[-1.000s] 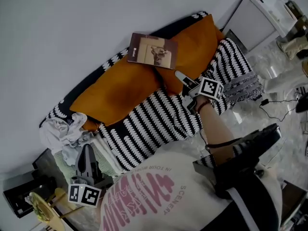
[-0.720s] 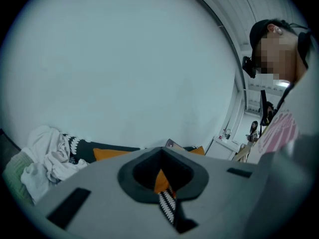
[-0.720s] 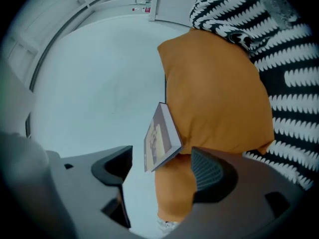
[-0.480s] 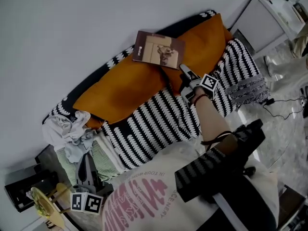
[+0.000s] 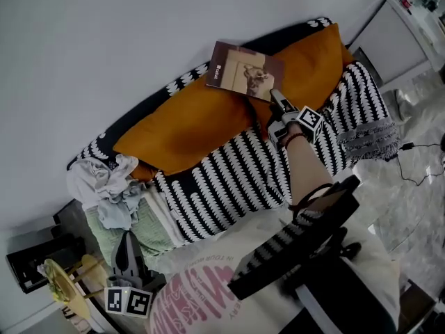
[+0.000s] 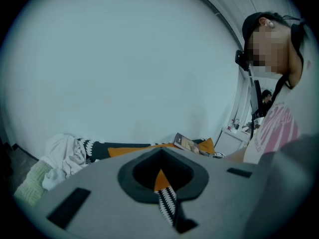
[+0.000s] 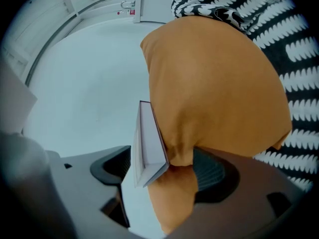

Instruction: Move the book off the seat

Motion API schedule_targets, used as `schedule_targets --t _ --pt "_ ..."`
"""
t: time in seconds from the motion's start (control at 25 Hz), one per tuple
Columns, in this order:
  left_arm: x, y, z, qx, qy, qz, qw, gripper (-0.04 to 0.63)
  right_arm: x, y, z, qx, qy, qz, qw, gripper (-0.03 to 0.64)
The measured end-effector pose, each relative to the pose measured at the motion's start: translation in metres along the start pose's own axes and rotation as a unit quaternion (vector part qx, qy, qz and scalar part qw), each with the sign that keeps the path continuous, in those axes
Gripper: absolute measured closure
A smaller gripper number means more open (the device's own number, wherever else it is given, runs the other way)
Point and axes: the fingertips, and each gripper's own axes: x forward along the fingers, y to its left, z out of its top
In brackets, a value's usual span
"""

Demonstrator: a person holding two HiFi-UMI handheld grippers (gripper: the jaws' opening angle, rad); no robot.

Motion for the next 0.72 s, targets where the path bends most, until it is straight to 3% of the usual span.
schedule_targets --t 0.24,0.4,0.44,0.52,0.72 --pt "-0.011 0.000 0.002 -0.017 -0.012 0.010 0.9997 0.588 0.000 0.016 0.002 0.044 0.002 0.065 0.997 0.235" --pt "-0.015 0.005 0.000 -0.023 -0.017 0.016 0.9995 0.588 0.004 0.018 0.002 0.063 -0.008 0.068 0.996 0.239" --pt "-0.016 0.006 0.000 -0.026 -0.019 0.015 0.9994 0.588 0.004 0.016 0.001 0.068 -0.011 0.068 0.995 0.267" --pt "-0.014 0.007 -0.001 -0.027 -0.021 0.012 0.9994 0.588 0.003 0.014 0.000 0.072 -0.018 0.065 0.995 0.393" --pt "-0.013 0.003 0.000 -0.025 -0.028 0.006 0.9993 0.588 0.001 0.022 -0.002 0.061 -0.008 0.070 0.996 0.448"
